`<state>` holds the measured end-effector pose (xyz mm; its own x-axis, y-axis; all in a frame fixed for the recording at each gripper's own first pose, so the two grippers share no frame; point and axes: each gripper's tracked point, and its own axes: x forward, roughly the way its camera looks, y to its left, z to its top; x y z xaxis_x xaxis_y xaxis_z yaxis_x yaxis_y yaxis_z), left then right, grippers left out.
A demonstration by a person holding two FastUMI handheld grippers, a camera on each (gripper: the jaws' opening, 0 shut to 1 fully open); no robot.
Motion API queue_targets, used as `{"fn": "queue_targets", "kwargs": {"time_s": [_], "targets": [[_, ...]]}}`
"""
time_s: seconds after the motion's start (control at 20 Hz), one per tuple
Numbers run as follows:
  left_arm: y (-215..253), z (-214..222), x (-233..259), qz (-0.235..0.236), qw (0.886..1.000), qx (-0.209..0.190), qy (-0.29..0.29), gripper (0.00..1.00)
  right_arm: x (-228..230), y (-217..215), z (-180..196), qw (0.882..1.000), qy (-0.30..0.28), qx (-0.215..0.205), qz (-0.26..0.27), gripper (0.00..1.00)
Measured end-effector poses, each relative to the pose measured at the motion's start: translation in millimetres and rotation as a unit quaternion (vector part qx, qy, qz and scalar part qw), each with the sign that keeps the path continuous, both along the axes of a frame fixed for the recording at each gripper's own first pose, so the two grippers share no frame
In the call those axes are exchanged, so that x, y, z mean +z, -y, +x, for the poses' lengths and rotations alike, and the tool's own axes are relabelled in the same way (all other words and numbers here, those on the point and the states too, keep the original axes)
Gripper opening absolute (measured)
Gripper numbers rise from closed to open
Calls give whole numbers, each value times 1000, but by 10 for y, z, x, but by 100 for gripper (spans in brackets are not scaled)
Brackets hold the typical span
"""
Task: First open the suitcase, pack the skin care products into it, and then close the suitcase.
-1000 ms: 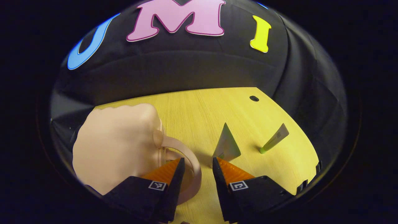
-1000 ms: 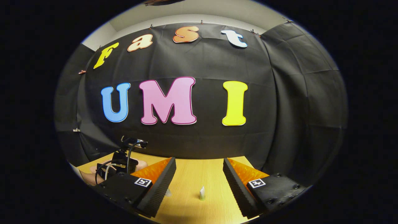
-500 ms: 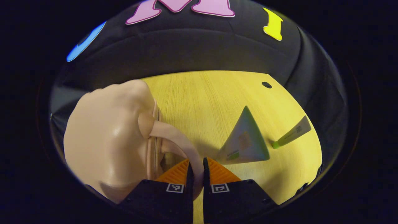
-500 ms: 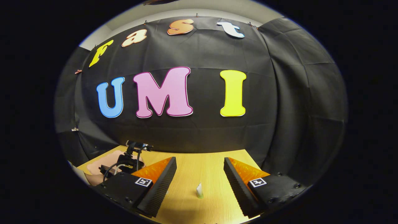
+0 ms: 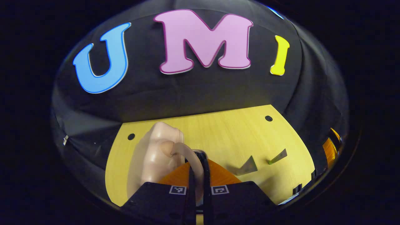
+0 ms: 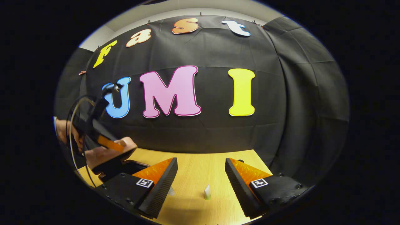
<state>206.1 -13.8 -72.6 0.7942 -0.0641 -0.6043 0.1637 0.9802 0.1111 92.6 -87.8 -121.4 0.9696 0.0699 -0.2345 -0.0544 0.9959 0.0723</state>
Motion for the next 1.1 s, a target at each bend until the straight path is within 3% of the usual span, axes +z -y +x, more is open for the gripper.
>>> {"fn": "queue_targets", "kwargs": {"time_s": [0.1,0.2,0.35,0.65,0.8,0.95,1.05,1.1], "targets": [[-679,20,313,14,999,29,26,14,15,-71,-12,1000,-1,-3,-5,96],[-1464,98,565,60,994,59,65,14,15,-155,-29,1000,-4,-4,-11,96],[-2542,194,537,109,986,91,84,12,5,-296,-41,1000,-10,-12,-22,96],[-4054,548,-353,64,985,142,75,12,-170,-553,-62,997,-21,-38,-66,96],[-4533,622,-1103,32,983,182,27,13,-318,-696,-75,995,-21,-39,-84,97],[-4637,684,-1796,12,980,198,-10,13,-487,-744,-64,994,-28,-36,-97,97],[-4784,671,-2019,38,975,217,-25,19,-545,-735,-48,994,-23,-38,-102,97],[-4842,642,-2009,53,972,230,-22,34,-578,-744,-36,994,-23,-37,-105,96]]}}
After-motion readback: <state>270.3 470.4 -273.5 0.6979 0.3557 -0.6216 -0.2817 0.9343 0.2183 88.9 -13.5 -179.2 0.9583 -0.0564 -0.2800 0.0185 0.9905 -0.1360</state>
